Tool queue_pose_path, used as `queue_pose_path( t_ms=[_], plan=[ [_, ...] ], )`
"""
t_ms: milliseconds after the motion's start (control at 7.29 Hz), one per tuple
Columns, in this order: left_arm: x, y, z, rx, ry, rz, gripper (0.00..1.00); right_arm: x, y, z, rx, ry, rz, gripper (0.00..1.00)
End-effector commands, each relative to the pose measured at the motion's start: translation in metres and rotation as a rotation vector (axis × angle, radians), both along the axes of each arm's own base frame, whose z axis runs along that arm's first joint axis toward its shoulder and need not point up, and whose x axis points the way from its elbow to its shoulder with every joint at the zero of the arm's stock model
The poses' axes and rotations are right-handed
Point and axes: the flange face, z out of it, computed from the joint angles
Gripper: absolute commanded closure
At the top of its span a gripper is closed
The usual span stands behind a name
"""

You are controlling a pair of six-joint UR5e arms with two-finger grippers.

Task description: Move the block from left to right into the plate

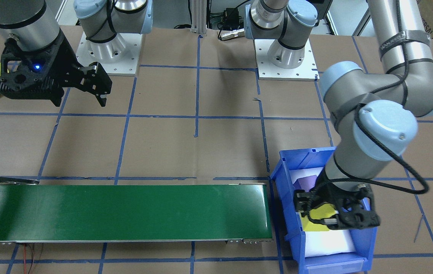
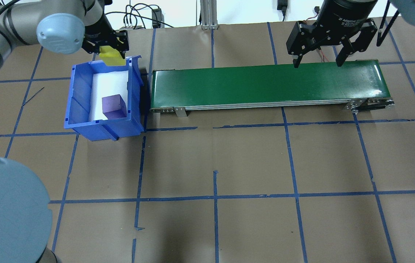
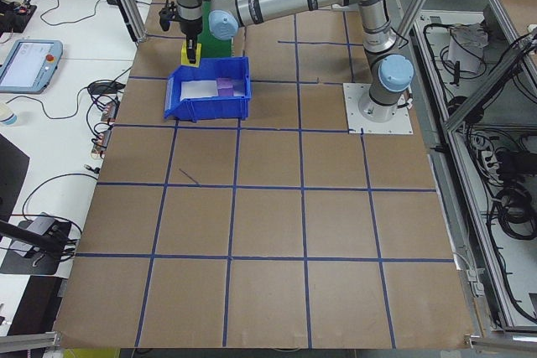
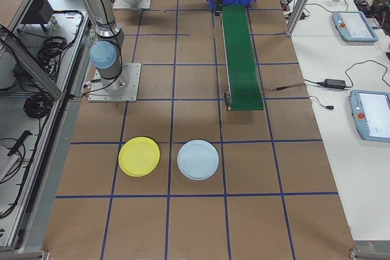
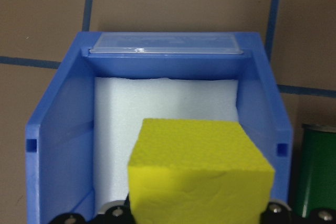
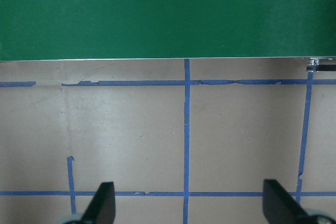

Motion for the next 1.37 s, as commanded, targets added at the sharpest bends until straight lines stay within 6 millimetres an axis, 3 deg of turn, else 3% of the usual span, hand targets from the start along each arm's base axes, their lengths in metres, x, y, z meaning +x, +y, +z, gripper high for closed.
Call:
queue_pose_path(
  t_ms=[0,137,275,412,549,686,961,1098,1235],
  plan=[
    [-0.086,0.014,-0.024,0.052,-0.006,-0.117,0.81,0.000,0.002,-0.005,0.010,-0.001,-0.001,0.00],
    [-0.114,0.015,-0.059,0.090,-0.003,-0.150,0.81,-0.001,0.002,-0.005,0.010,0.000,0.000,0.00],
    [-0.123,0.018,-0.096,0.135,-0.001,-0.164,0.80,-0.001,0.002,-0.005,0.010,0.000,0.002,0.00],
    [-0.123,0.023,-0.106,0.156,-0.003,-0.167,0.68,-0.001,0.002,-0.005,0.007,0.000,0.002,0.00],
    [-0.123,0.020,-0.080,0.106,0.001,-0.154,0.28,-0.001,0.002,-0.005,0.006,0.000,0.002,0.00],
    [-0.122,0.023,-0.091,0.133,-0.002,-0.152,0.00,-0.001,0.002,-0.005,0.004,0.000,0.002,0.00],
    [-0.122,0.029,-0.041,0.062,0.008,-0.154,0.00,-0.001,0.002,-0.006,0.006,0.000,0.002,0.00],
    [-0.109,0.037,-0.008,0.025,0.005,-0.140,0.00,-0.001,0.002,-0.006,0.007,0.000,0.002,0.00],
    [-0.060,0.033,0.010,0.001,0.000,-0.065,0.00,-0.001,0.002,-0.006,0.007,0.000,0.000,0.00]
  ],
)
